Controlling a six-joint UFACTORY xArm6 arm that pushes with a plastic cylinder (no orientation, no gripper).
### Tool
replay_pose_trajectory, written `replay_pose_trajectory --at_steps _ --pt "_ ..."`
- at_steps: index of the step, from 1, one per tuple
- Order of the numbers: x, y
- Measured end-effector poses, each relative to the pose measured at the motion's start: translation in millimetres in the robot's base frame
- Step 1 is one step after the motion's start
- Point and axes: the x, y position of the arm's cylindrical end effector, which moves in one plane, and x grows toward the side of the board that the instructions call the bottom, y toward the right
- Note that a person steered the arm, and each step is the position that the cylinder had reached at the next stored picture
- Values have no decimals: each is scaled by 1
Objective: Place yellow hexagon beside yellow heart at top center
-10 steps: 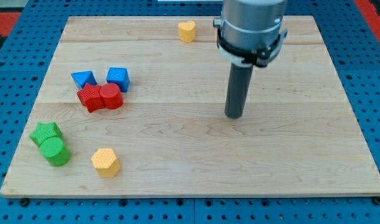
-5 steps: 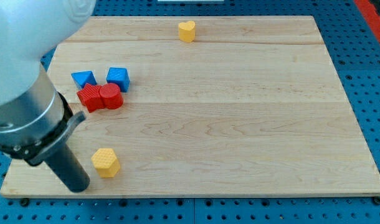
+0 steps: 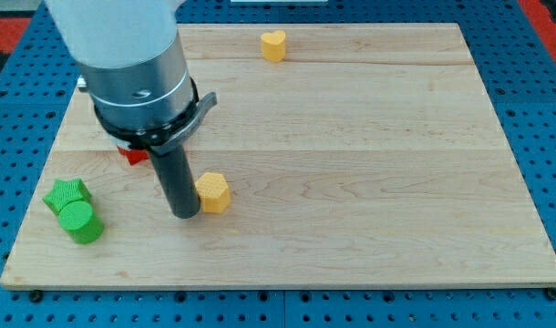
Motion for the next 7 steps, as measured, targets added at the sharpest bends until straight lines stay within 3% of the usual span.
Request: replay_pose_trajectory --at_steps 3,5,7 --pt "-2 63" --pt "-47 85" --pt "-57 130"
